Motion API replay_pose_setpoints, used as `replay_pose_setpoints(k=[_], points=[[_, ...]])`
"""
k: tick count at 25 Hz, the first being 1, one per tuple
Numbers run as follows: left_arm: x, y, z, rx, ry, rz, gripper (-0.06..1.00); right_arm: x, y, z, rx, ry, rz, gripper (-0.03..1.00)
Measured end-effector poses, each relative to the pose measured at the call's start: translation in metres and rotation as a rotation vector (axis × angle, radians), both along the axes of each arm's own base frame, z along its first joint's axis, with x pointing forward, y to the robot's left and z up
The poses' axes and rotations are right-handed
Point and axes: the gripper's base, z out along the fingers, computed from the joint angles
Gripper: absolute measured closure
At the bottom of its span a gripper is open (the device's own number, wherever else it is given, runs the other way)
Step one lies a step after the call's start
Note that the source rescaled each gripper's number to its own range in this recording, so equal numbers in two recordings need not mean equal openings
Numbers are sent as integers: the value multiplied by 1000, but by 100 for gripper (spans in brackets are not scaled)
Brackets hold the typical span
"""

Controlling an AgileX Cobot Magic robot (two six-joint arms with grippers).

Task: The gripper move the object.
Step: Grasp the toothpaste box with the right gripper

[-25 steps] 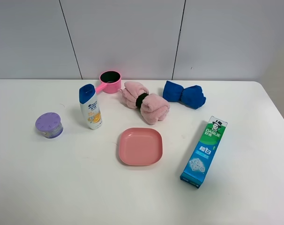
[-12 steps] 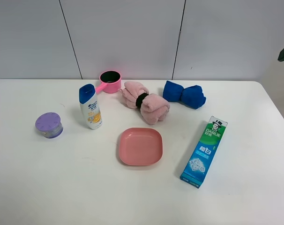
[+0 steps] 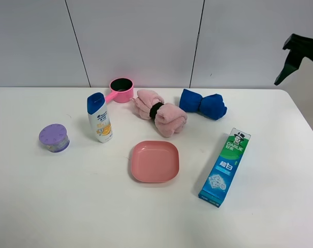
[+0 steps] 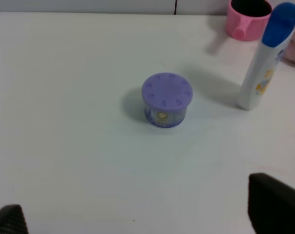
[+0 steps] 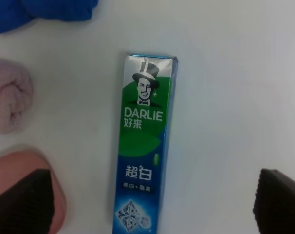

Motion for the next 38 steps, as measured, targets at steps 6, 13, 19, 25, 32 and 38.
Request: replay_pose_setpoints(k=[6,13,19,25,32,38], points=[[0,0,0,0,0,0,-6,5,30,-70,-22,66,6,31],[0,0,0,-1,0,1,-6,-8,30,-134,11,115,-67,31],[0,0,0,0,0,0,-6,-9,30,-146,49,47,-120,31],[0,0,0,0,0,0,-6,-3,44,-163,93,90,-87,31],[0,0,0,-2,0,1,-6,2,65,-204,104,205,-36,31],[0,0,0,-2,0,1,-6,5,65,-210,84,195,-35,31]])
